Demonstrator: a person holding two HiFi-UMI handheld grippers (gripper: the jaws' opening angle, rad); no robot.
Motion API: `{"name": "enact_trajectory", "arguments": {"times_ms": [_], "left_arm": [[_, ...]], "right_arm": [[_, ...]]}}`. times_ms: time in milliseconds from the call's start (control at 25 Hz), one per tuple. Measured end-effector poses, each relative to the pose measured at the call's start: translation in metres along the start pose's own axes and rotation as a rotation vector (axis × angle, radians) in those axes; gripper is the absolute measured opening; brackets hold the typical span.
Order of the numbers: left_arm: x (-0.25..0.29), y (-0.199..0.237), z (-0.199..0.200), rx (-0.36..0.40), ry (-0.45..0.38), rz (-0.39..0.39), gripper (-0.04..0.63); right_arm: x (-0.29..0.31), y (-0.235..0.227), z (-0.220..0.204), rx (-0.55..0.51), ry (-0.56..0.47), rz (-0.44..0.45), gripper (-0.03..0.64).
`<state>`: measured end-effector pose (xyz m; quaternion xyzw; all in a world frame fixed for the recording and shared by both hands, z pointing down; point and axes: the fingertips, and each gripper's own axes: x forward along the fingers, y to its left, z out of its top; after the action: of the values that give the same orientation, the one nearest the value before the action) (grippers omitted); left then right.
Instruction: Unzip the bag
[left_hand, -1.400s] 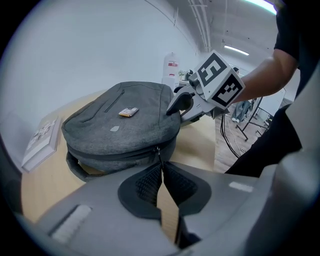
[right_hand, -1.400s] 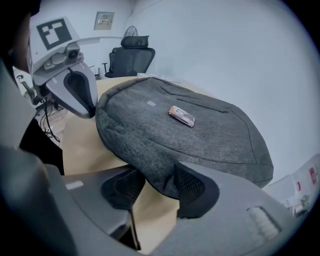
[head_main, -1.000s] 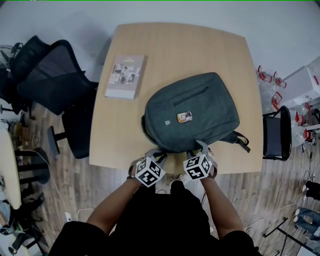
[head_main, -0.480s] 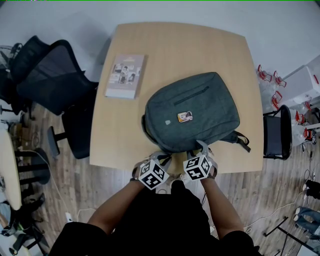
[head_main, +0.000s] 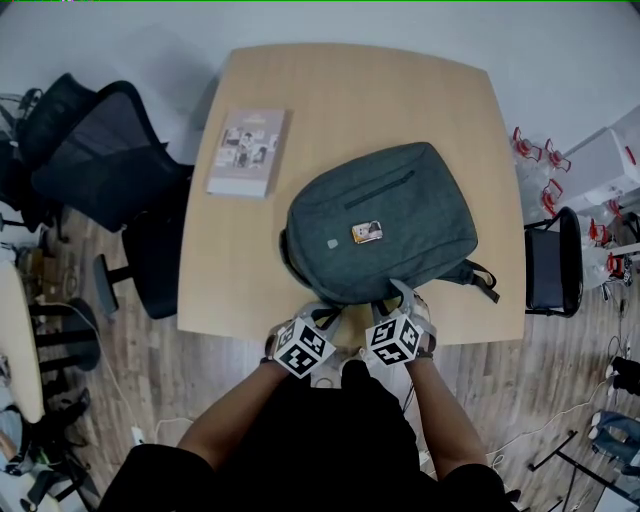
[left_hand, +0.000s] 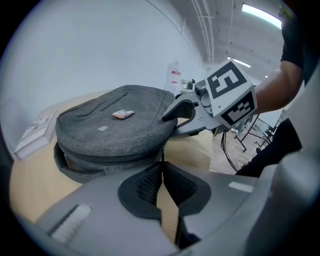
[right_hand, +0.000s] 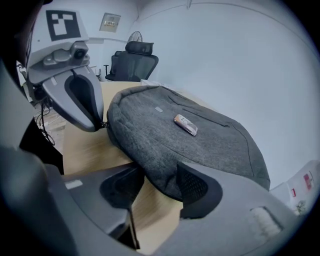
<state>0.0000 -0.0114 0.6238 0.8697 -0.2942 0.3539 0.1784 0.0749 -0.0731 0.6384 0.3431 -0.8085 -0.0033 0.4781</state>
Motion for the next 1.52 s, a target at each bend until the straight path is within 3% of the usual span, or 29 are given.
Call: {"name": "enact_trajectory", "arguments": {"times_ms": [120, 280, 440, 480, 600, 800, 1040, 1280, 1520], "left_arm": [[-0.007, 0.003, -0.001, 0.029, -0.012, 0.026, 0.034], [-0.024, 0.014, -0.003, 0.029, -0.033, 0.062, 0.044], [-0.047, 0.032, 0.001, -0.047, -0.076, 0.097, 0.061], [-0.052, 0.037, 0.004, -0.078, -0.098, 0.108, 0.064], [-0.071, 0.056, 0.028, -0.124, -0.203, 0.173, 0.054], [-0.089, 0.076, 0.086, -0.099, -0.379, 0.247, 0.025], [-0.109, 0.082, 0.133, -0.081, -0.513, 0.286, 0.018], [-0.108, 0.073, 0.149, -0.072, -0.536, 0.223, 0.018], [-0.107, 0.072, 0.163, -0.027, -0.567, 0.221, 0.018]], "right_arm": [[-0.011, 0.002, 0.003, -0.017, -0.02, 0.054, 0.215], [-0.038, 0.011, 0.014, 0.039, -0.114, 0.142, 0.253], [-0.065, 0.015, 0.032, 0.179, -0.237, 0.194, 0.253], [-0.069, 0.012, 0.037, 0.228, -0.263, 0.19, 0.244], [-0.082, -0.006, 0.057, 0.346, -0.348, 0.135, 0.121], [-0.108, -0.042, 0.096, 0.39, -0.485, 0.017, 0.003], [-0.143, -0.076, 0.122, 0.434, -0.607, -0.055, 0.002], [-0.156, -0.094, 0.128, 0.423, -0.643, -0.104, 0.002], [-0.163, -0.106, 0.135, 0.401, -0.67, -0.125, 0.002]]}}
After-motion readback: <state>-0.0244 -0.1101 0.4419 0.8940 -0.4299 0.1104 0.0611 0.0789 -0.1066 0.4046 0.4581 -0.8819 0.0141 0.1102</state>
